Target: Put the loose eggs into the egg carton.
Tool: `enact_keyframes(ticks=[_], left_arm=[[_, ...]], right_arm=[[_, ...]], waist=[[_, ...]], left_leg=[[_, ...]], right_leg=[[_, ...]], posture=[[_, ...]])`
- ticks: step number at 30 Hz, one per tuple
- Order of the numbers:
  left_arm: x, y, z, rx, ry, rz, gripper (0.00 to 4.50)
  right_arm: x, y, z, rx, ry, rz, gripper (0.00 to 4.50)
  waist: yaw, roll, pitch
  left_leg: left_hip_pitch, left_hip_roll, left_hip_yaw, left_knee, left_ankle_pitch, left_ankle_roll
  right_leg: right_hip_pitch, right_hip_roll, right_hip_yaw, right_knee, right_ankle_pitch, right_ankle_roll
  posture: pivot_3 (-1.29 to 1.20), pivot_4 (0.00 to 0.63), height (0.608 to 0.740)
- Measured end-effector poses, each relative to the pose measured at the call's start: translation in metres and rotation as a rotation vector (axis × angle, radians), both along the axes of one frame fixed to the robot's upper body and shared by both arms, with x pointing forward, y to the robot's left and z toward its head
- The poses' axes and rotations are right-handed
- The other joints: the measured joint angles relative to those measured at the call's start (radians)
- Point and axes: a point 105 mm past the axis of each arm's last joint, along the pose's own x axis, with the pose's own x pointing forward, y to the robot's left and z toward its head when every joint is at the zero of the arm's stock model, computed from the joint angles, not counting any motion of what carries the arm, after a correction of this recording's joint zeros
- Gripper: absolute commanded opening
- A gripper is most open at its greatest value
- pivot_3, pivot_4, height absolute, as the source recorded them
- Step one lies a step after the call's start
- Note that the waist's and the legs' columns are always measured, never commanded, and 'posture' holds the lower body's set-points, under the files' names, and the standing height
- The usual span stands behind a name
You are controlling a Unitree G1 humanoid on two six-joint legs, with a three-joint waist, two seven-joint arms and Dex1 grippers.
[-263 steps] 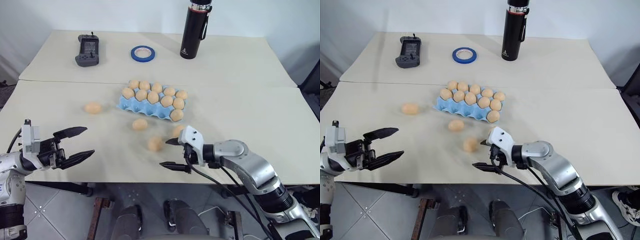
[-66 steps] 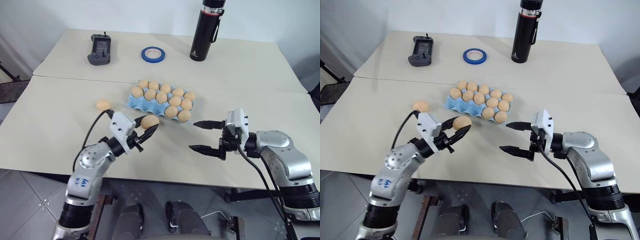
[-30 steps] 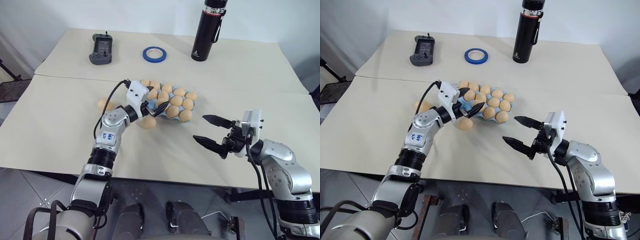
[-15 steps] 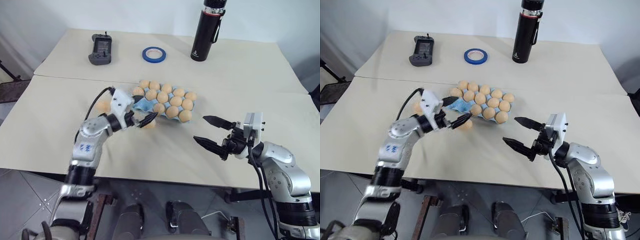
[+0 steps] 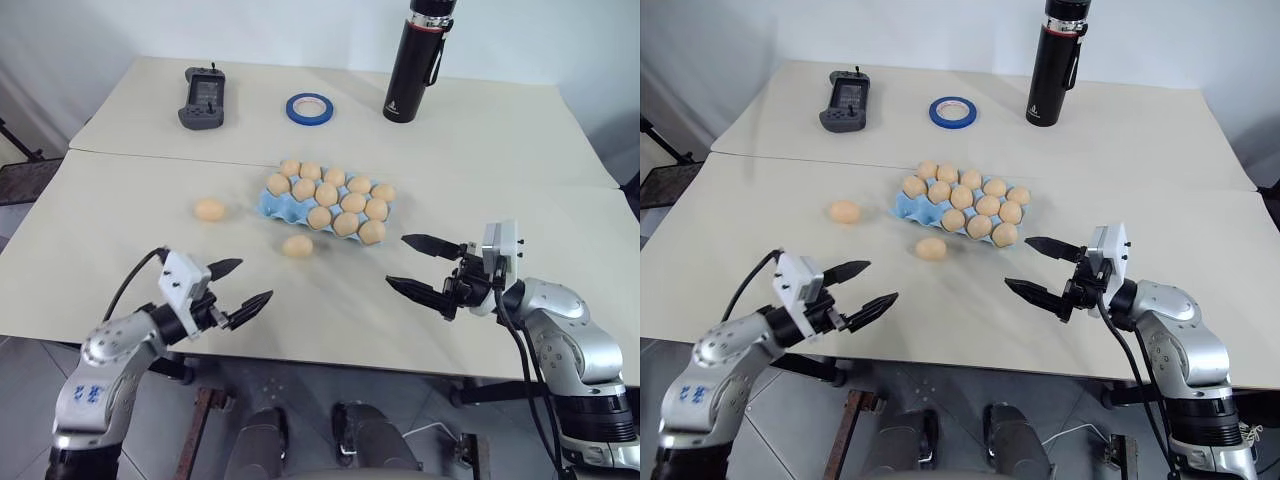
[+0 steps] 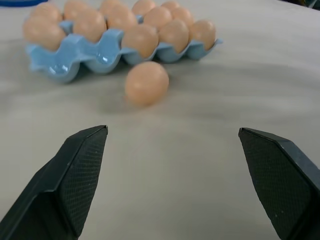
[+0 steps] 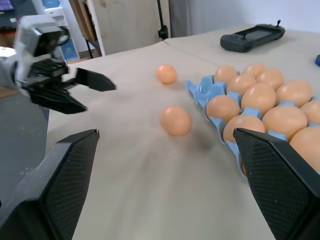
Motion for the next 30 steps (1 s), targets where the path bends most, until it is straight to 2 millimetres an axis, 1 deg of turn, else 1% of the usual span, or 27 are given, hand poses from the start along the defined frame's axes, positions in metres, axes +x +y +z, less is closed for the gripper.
enact_keyframes(ticks=[4, 6, 8, 11, 13, 16, 17, 20, 26, 29, 30], left_arm=[[-0.013, 0.003, -0.003, -0.004, 0.015, 0.018, 4.47], [-0.015, 0.003, -0.005, -0.006, 0.017, 0.027, 4.47], [-0.01, -0.003, -0.002, -0.031, -0.015, 0.046, 4.47], [0.008, -0.022, 0.009, -0.063, -0.104, 0.073, 4.47], [0.025, -0.033, 0.013, -0.08, -0.151, 0.111, 4.47], [0.053, -0.055, 0.012, -0.125, -0.179, 0.169, 4.47], [0.058, -0.06, 0.011, -0.13, -0.182, 0.181, 4.47], [0.076, -0.067, 0.006, -0.113, -0.191, 0.218, 4.47], [0.094, -0.073, -0.018, -0.079, -0.134, 0.233, 4.47], [0.098, -0.076, -0.024, -0.073, -0.117, 0.216, 4.47], [0.099, -0.08, -0.025, -0.071, -0.114, 0.198, 4.29]], right_arm=[[-0.001, 0.0, 0.0, -0.005, 0.0, 0.011, 4.5], [-0.001, 0.0, 0.0, -0.006, 0.001, 0.013, 4.5], [-0.001, -0.001, 0.0, -0.008, 0.002, 0.012, 4.5], [-0.001, -0.001, 0.0, -0.009, 0.002, 0.012, 4.5], [-0.001, -0.001, -0.001, -0.011, 0.003, 0.011, 4.5], [-0.001, -0.001, -0.001, -0.012, 0.004, 0.009, 4.5], [-0.001, -0.001, -0.001, -0.013, 0.003, 0.01, 4.5], [-0.001, -0.002, -0.002, -0.015, 0.006, 0.006, 4.5], [-0.001, -0.002, -0.003, -0.02, 0.007, 0.003, 4.5], [-0.001, -0.002, -0.003, -0.021, 0.008, 0.001, 4.5], [-0.001, -0.003, -0.003, -0.022, 0.008, 0.001, 4.5]], waist=[[-0.001, 0.0, 0.0], [0.0, 0.0, 0.0], [0.002, 0.0, 0.0], [0.006, 0.0, 0.0], [0.005, 0.001, 0.0], [0.006, 0.001, 0.0], [0.004, 0.001, 0.0], [-0.002, 0.001, 0.0], [0.002, 0.001, 0.0], [0.001, 0.001, 0.0], [0.001, 0.001, 0.0]], left_leg=[[0.0, 0.0, 0.001, 0.0, 0.0, 0.0], [0.0, 0.0, 0.001, 0.0, 0.0, 0.0], [-0.001, 0.0, 0.001, 0.0, 0.0, 0.0], [-0.001, 0.0, 0.002, 0.0, 0.001, 0.002], [-0.001, 0.0, 0.003, 0.0, 0.001, 0.002], [-0.001, 0.0, 0.004, 0.0, 0.001, 0.002], [-0.001, -0.001, 0.004, 0.0, 0.001, 0.002], [-0.001, -0.001, 0.005, 0.0, 0.001, 0.002], [-0.001, -0.001, 0.005, 0.003, 0.001, 0.002], [-0.001, -0.001, 0.005, 0.004, 0.001, 0.003], [-0.001, -0.001, 0.005, 0.004, 0.001, 0.003]], right_leg=[[0.0, -0.001, 0.0, -0.001, 0.0, 0.0], [0.0, -0.001, 0.0, -0.001, 0.0, 0.0], [0.0, -0.002, -0.001, -0.001, 0.0, 0.0], [0.001, -0.003, -0.002, -0.001, 0.0, 0.001], [0.002, -0.003, -0.002, -0.002, 0.001, 0.001], [0.002, -0.003, -0.002, -0.002, 0.001, 0.003], [0.002, -0.003, -0.002, -0.002, 0.001, 0.003], [0.002, -0.002, -0.002, -0.001, 0.001, 0.004], [0.002, -0.002, -0.002, 0.0, 0.002, 0.005], [0.003, -0.002, -0.001, 0.0, 0.002, 0.005], [0.003, -0.002, -0.001, 0.0, 0.002, 0.006]], posture=[[0.0, 0.15, 0.74], [0.0, 0.15, 0.74], [0.0, 0.15, 0.74], [0.0, 0.15, 0.74], [0.0, 0.15, 0.74], [0.0, 0.15, 0.74], [0.0, 0.15, 0.74], [0.0, 0.15, 0.74], [0.0, 0.15, 0.74], [0.0, 0.15, 0.74], [0.0, 0.15, 0.74]])
